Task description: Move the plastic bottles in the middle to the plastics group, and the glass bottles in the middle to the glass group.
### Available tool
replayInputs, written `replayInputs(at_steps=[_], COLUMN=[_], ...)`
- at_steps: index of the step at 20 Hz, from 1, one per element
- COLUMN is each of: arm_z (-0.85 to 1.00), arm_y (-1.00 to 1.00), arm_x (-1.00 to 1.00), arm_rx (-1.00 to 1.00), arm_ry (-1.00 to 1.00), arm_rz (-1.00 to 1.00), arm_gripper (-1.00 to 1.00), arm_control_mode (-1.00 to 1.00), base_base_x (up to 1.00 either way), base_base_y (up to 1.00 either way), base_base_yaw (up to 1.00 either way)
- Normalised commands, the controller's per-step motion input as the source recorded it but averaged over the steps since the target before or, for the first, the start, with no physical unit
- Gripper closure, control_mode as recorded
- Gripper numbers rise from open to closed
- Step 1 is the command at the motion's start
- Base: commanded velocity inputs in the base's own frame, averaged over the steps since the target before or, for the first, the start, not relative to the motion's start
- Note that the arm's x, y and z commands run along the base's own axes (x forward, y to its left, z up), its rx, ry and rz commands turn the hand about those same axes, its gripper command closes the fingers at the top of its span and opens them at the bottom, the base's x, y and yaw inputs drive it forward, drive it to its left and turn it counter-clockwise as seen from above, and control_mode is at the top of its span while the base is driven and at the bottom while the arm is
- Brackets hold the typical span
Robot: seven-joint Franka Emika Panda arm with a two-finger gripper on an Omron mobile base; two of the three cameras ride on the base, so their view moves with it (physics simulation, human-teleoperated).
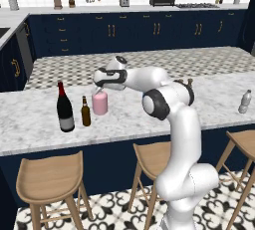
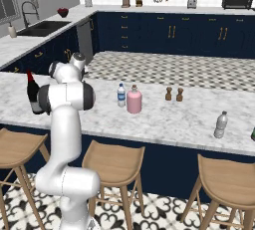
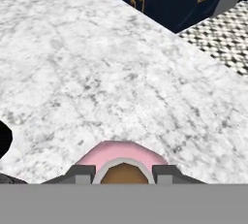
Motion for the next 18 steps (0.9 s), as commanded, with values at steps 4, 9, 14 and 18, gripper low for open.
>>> replayInputs(at_steps=[4,9,14,18], arm_z=[-0.21,-0.22,-0.24,0.0], arm_y=[0.14,0.18,0.13,0.01], arm_x=[0.0,0.03,0.04,0.0], arm_rx=[-0.01,-0.01,-0.01,0.0], arm_ry=[0.0,0.0,0.02,0.0], arm_rz=[0.05,0.05,0.04,0.01], arm_gripper=[1.0,1.0,1.0,1.0], arm_control_mode=[-1.0,-1.0,-1.0,-1.0], base_base_x=[0.0,0.0,0.0,0.0], base_base_y=[0.0,0.0,0.0,0.0], base_base_yaw=[0.0,0.0,0.0,0.0])
